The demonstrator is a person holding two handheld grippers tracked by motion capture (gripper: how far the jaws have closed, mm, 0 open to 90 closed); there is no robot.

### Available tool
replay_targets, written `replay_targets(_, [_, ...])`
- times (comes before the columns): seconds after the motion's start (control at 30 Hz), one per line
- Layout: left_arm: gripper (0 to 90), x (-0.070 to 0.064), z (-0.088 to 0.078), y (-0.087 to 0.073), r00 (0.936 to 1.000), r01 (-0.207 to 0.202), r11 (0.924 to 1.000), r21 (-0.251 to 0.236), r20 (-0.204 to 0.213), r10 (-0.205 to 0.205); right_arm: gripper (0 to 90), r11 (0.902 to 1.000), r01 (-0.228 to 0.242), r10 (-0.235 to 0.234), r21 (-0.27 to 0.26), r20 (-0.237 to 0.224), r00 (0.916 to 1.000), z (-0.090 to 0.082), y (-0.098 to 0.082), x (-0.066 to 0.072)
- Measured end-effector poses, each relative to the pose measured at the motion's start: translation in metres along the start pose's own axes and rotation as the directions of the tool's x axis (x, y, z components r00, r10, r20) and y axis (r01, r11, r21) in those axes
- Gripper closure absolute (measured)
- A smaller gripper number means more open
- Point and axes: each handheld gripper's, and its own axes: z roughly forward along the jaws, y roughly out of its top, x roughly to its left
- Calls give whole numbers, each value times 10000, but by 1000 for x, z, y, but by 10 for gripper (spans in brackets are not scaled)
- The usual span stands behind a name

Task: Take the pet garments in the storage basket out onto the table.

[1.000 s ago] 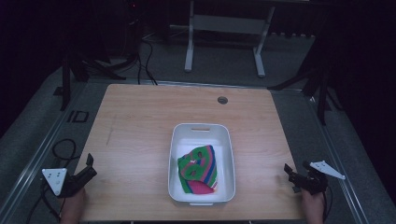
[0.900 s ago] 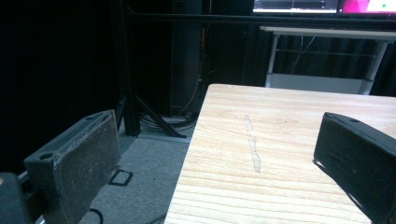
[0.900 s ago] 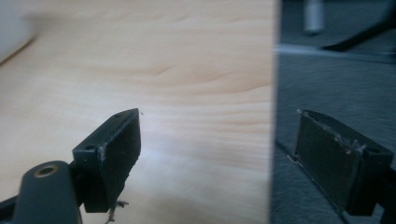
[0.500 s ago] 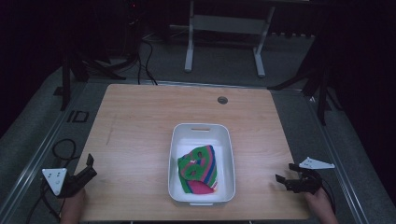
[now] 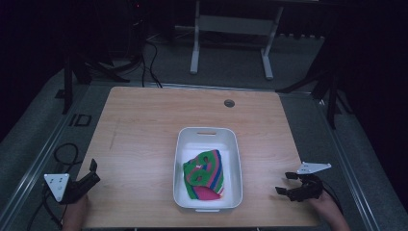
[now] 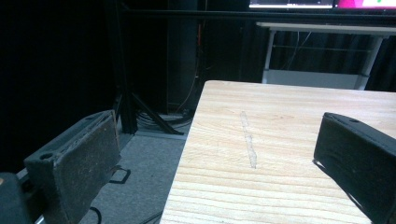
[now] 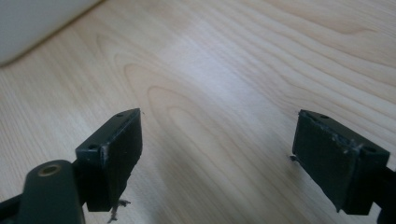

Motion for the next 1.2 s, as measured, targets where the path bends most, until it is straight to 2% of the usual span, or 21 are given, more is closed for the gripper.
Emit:
replay_targets(0.07, [9, 0, 0, 0, 10000, -5, 10000, 37, 49, 5, 156, 9997, 177, -177, 138, 18, 9998, 2, 2, 3])
replay_targets(0.13, [9, 0, 0, 0, 10000, -3, 10000, 34, 75, 3, 146, 9974, 627, -605, 370, -563, 9966, 7, 13, 11])
replay_targets(0.2, [9, 0, 0, 0, 10000, 0, 10000, 28, 95, 0, 144, 9964, 727, -697, 438, -674, 9953, 7, 17, 14])
replay_targets(0.33, [9, 0, 1, 0, 9999, 16, 10000, 57, 122, -17, 138, 9868, 1465, -1397, 688, -949, 9856, 10, 31, 26])
replay_targets(0.37, [9, 0, 1, 0, 9999, 8, 10000, 73, 128, -9, 139, 9842, 1626, -1523, 694, -1343, 9792, 11, 39, 30])
replay_targets(0.47, [9, 0, 1, 0, 9999, -3, 10000, 85, 168, 2, 140, 9803, 1826, -1700, 747, -1501, 9740, 11, 48, 34])
replay_targets(0.5, [9, 0, 1, 0, 9998, 7, 10000, 86, 188, -8, 140, 9759, 2025, -1890, 809, -1496, 9705, 10, 56, 39])
replay_targets(0.53, [9, 0, 1, 0, 9998, -6, 10000, 98, 199, 4, 140, 9759, 2025, -1890, 809, -1496, 9705, 10, 56, 39])
replay_targets(0.57, [9, 0, 1, 0, 9998, -1, 9999, 106, 211, -2, 140, 9741, 2117, -1974, 794, -1582, 9675, 8, 66, 42])
replay_targets(0.6, [9, 0, 1, 0, 9998, 8, 10000, 93, 220, -10, 140, 9741, 2117, -1974, 794, -1582, 9675, 8, 66, 42])
replay_targets(0.63, [9, 0, 1, 0, 9998, 2, 10000, 92, 215, -4, 139, 9721, 2227, -2086, 737, -1622, 9645, 6, 77, 46])
replay_targets(0.7, [9, 0, 1, 0, 9997, 9, 10000, 99, 228, -11, 139, 9708, 2287, -2148, 729, -1614, 9632, 5, 82, 48])
replay_targets(0.77, [9, 0, 1, 0, 9998, 0, 10000, 93, 217, -2, 140, 9631, 2616, -2479, 632, -1705, 9537, 2, 100, 56])
replay_targets(0.83, [9, 0, 1, 0, 9997, 3, 10000, 93, 224, -5, 140, 9631, 2616, -2479, 632, -1705, 9537, 2, 100, 56])
replay_targets(0.87, [9, 0, 1, 0, 9998, 0, 10000, 93, 219, -2, 140, 9573, 2821, -2679, 626, -1734, 9477, 2, 106, 59])
replay_targets(0.9, [9, 0, 1, 0, 9997, 4, 9999, 102, 232, -7, 140, 9494, 3091, -2943, 559, -1855, 9375, 2, 119, 65])
replay_targets(1.2, [9, 1, 1, 0, 9996, 54, 9999, 103, 294, -57, 135, 9166, 3945, -3733, 656, -2134, 9028, 14, 155, 85])
